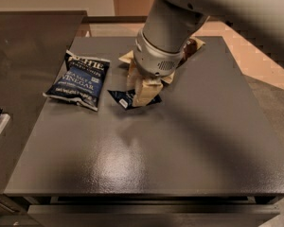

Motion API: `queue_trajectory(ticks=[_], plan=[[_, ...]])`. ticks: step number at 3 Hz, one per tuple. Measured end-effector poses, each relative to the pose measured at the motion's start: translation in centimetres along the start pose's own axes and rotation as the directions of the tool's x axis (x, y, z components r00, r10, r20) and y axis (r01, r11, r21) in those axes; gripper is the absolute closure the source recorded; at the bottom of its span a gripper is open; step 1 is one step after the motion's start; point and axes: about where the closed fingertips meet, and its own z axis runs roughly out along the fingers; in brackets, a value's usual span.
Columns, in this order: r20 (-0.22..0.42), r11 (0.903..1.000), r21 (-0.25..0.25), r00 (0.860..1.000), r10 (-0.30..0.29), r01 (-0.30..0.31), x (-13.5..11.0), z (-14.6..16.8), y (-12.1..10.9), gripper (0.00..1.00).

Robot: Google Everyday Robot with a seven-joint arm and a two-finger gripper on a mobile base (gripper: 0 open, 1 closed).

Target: Move rxbar blueberry near blue chip bag

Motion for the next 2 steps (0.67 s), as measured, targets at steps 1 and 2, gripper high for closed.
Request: queue_trajectory(ticks=[1, 2], plan=[[0.026, 0.9998, 0.003, 0.999, -0.018, 0.018, -2.2, 0.8, -1.1, 1.0], [0.047, 0.9995, -0.004, 0.998, -0.03, 0.03, -3.7, 1.7, -2.0, 0.84]])
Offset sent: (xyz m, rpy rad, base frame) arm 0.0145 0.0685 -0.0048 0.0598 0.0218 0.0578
